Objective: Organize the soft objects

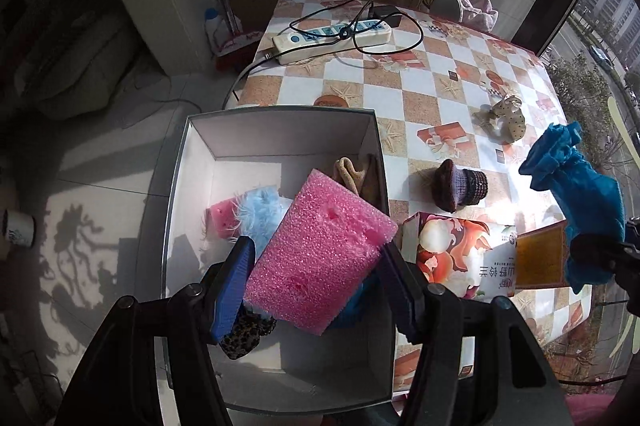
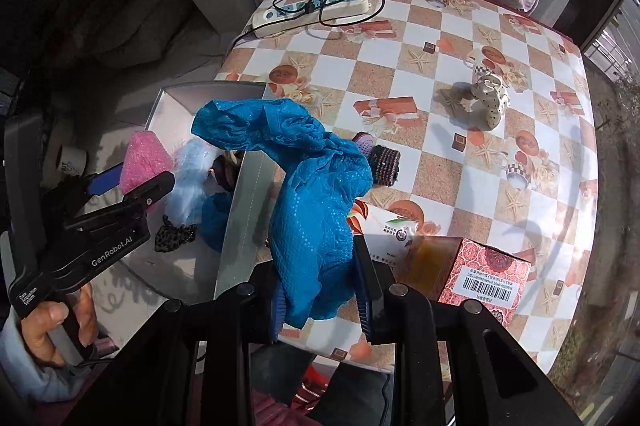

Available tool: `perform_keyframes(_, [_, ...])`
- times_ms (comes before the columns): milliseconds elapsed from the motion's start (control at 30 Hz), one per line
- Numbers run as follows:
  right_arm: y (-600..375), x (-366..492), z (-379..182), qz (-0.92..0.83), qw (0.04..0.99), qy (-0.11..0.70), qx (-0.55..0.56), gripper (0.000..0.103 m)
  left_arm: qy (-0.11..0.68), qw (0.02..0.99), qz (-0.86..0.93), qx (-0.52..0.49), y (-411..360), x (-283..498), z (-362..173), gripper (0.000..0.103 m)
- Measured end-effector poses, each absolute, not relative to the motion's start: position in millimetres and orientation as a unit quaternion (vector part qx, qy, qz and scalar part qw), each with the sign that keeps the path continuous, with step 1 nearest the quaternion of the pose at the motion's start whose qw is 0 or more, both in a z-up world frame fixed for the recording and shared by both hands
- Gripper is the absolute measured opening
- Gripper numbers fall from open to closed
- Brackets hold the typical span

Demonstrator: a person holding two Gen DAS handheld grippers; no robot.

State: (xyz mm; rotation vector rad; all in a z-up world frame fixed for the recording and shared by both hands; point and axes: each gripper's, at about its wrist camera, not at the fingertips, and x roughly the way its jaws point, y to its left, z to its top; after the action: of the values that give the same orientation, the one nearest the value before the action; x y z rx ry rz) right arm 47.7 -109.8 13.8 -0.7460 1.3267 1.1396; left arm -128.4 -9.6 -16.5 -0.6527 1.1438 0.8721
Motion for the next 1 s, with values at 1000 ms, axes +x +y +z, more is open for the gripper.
perform_keyframes(1000, [-8.0, -50.4, -9.7, 0.562, 0.496, 0.518, -0.412, 0.030, 0.509, 0.657, 0.431, -0.350, 16.6, -182.6, -40.2, 0.066])
